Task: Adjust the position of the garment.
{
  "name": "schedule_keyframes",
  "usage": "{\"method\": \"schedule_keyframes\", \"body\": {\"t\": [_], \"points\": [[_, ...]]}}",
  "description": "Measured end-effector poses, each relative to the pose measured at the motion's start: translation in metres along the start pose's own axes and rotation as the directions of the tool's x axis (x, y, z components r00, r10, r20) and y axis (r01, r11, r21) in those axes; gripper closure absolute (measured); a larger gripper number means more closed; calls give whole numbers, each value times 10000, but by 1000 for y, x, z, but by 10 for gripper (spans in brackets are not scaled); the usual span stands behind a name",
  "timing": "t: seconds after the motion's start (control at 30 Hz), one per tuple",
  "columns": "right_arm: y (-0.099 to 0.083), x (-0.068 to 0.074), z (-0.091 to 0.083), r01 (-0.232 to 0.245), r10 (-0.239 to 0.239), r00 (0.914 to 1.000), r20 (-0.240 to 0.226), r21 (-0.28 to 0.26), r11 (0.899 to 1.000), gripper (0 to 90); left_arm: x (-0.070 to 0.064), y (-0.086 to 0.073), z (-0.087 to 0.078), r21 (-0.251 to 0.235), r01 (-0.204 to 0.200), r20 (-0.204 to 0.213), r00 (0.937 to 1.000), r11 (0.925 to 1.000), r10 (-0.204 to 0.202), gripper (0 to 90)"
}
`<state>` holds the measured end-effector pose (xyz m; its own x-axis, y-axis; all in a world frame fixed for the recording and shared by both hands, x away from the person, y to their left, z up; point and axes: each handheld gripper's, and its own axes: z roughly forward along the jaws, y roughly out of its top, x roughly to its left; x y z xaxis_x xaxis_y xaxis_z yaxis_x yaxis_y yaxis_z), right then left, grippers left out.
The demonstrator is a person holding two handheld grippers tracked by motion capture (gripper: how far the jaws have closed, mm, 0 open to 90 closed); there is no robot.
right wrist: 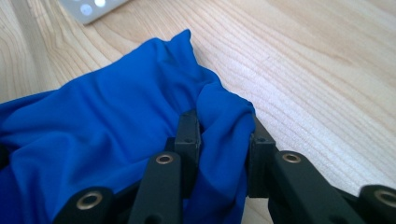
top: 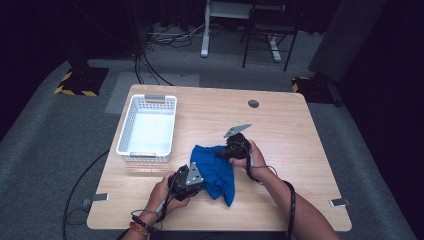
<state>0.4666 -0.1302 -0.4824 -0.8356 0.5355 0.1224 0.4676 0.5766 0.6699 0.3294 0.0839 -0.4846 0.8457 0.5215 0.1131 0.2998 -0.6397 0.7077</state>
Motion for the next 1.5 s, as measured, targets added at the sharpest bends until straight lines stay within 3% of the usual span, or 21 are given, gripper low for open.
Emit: {"method": "schedule_keyframes", "body": {"t": [0.3, 0.8, 1.5], "points": [[13, 4, -12, 86, -84, 10000, 32, -472, 9989, 731, 5, 3, -9, -198, 60, -520, 9986, 9998, -71, 760], [35, 16, -39, 203, -182, 9996, 233, -946, 9953, 731, 12, 12, -32, -841, 253, -948, 9949, 9961, -332, 760], [74, 25, -64, 529, -436, 9967, 684, -1397, 9888, 731, 31, 45, -59, -1056, -207, -1890, 9820, 9942, 4, 762]]}}
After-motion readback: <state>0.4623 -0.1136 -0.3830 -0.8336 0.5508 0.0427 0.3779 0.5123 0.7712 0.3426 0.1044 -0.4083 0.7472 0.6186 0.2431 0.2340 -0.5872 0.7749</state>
